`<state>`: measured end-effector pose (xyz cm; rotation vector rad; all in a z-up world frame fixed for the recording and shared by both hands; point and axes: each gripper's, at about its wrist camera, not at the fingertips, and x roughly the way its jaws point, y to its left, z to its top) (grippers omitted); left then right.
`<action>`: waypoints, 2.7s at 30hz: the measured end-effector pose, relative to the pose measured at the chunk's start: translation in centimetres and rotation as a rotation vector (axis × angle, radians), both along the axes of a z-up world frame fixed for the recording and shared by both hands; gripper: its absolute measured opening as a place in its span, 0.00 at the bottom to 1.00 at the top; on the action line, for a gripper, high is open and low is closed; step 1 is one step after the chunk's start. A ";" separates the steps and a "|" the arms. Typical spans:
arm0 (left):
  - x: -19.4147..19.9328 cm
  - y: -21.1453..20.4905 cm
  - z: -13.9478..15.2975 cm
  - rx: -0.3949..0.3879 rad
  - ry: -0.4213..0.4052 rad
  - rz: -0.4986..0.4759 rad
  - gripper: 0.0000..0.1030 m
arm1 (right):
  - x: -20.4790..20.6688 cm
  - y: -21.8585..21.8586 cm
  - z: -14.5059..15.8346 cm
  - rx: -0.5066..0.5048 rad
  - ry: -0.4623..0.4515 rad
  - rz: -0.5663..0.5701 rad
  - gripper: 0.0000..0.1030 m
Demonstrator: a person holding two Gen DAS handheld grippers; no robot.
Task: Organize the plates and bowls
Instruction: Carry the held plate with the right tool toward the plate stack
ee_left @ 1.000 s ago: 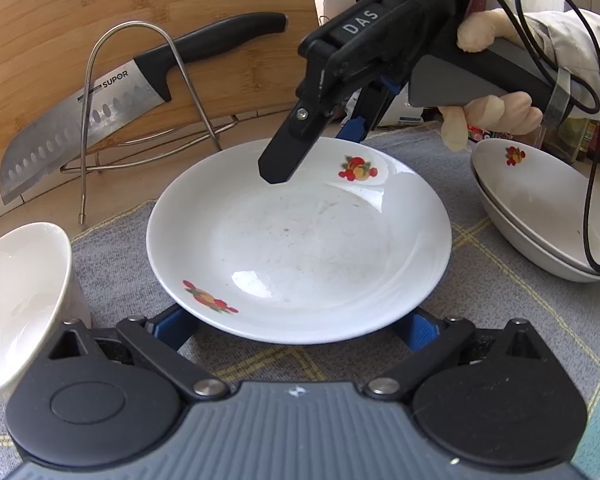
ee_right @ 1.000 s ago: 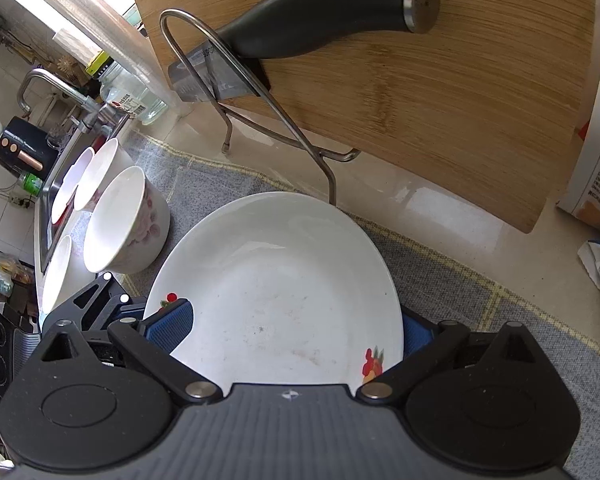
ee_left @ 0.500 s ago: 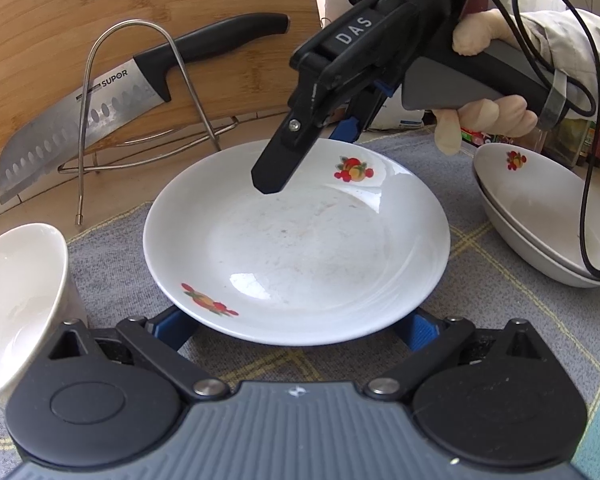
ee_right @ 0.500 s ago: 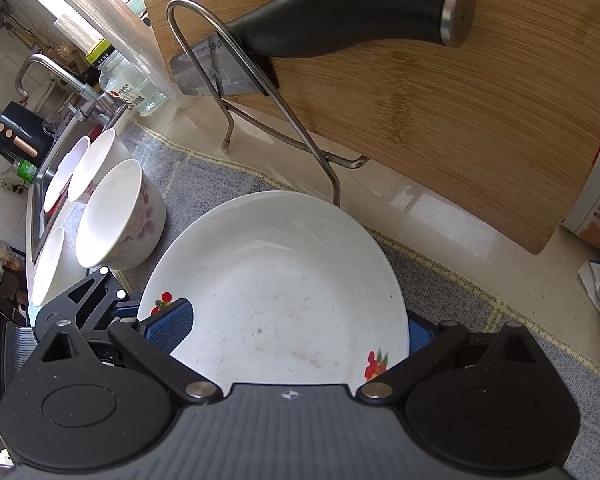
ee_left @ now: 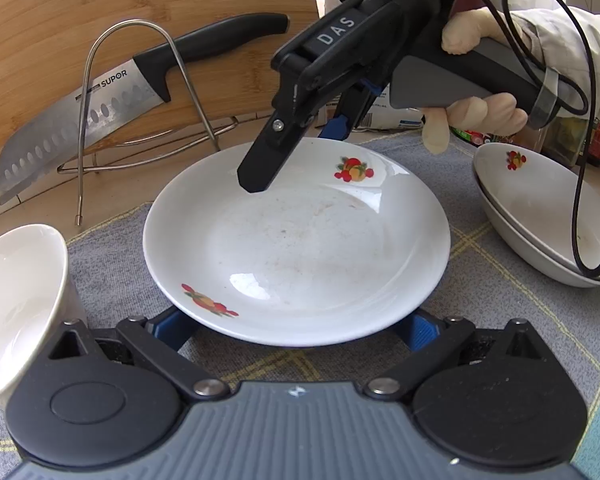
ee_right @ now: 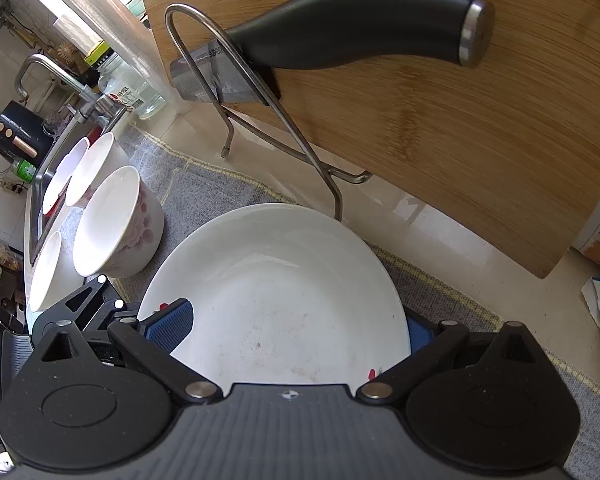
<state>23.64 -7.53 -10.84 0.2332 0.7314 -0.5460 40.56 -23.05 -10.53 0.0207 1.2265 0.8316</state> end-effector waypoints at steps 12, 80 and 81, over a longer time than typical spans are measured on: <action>0.2 -0.1 0.1 0.029 0.012 -0.023 0.98 | -1.3 0.0 0.2 -0.023 -0.005 0.008 1.00; -11.1 -5.1 6.7 0.040 0.036 -0.467 0.98 | -22.8 -11.0 6.9 0.005 -0.111 -0.426 1.00; -11.0 -5.3 6.6 0.040 0.040 -0.473 0.98 | -22.8 -11.3 6.8 0.004 -0.111 -0.432 1.00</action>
